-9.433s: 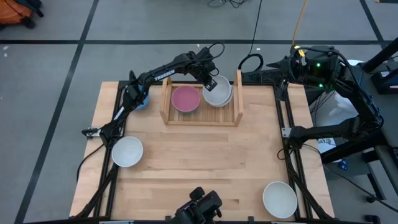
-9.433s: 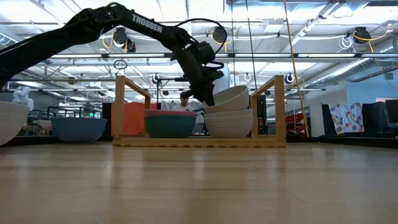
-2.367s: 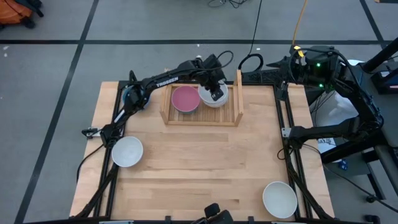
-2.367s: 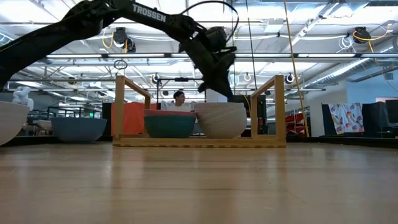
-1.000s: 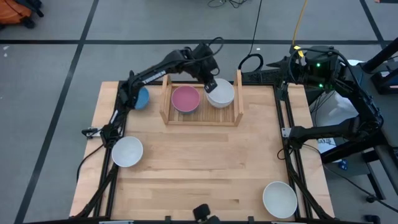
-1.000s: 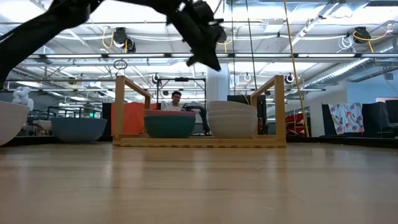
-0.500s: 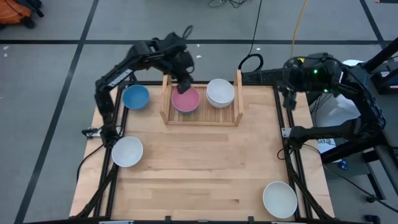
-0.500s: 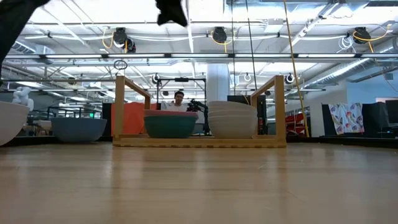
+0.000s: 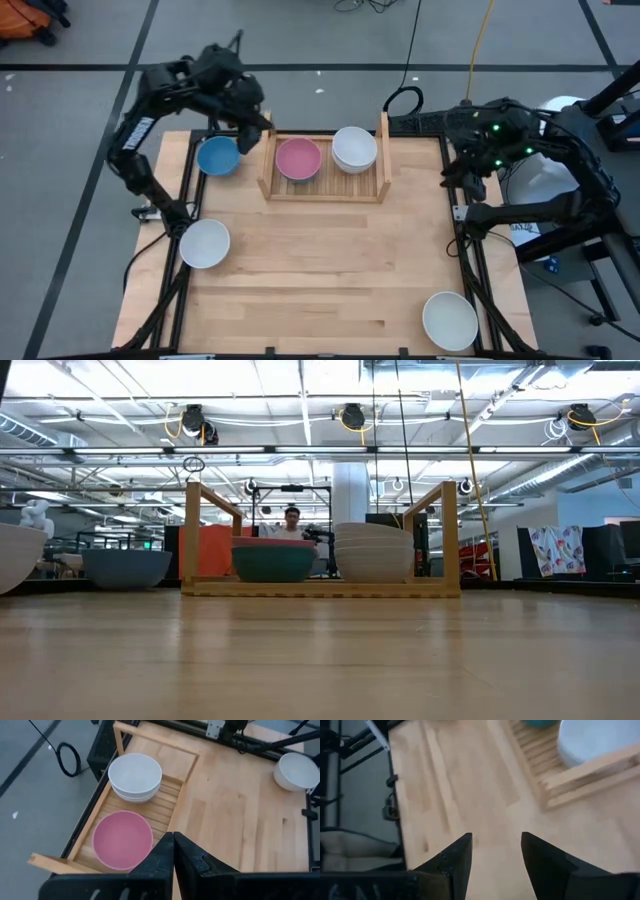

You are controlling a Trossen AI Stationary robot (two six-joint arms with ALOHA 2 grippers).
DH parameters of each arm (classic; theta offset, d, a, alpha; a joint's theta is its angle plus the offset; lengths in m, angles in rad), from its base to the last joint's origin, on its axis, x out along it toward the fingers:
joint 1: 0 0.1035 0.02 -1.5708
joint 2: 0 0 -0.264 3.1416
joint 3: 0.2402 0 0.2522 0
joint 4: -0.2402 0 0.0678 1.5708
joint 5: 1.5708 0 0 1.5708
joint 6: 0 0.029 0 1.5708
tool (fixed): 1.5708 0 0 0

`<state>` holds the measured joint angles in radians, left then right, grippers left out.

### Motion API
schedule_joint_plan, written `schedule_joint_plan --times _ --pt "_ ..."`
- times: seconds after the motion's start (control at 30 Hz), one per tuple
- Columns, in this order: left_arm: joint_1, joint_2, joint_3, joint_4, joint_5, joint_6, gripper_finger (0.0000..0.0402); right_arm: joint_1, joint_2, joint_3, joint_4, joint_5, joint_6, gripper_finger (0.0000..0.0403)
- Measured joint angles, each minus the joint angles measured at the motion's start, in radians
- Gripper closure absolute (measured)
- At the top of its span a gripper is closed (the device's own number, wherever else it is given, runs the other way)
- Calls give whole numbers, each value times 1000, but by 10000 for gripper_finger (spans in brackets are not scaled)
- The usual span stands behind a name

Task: Place and stack bowls onto a shelf
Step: Stack the bottom right white bowl on top of the other white bowl on the shelf

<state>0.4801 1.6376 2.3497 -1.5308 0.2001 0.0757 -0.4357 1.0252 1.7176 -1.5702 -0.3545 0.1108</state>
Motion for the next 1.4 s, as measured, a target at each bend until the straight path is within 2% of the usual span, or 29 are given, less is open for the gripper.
schedule_joint_plan --times 0.23,0.4,0.7,0.9,1.07,1.23,1.4 --pt "0 -79 0 -42 1 -9 392 114 -7 -137 -1 -98 128 238" --pt "0 -128 0 -41 0 -88 392 225 -19 -288 -2 -171 146 239" --pt "0 -192 0 -41 0 -220 392 454 -19 -508 -1 -178 141 239" --pt "0 -214 0 -40 0 -265 392 602 -15 -625 28 -167 233 239" --pt "0 -217 0 -40 0 -260 392 704 -14 -724 189 -170 358 239" --pt "0 -218 0 -40 0 -229 392 780 -14 -809 449 -168 501 239" --pt "0 -218 0 -40 0 -199 392 865 -10 -902 655 -121 591 239"
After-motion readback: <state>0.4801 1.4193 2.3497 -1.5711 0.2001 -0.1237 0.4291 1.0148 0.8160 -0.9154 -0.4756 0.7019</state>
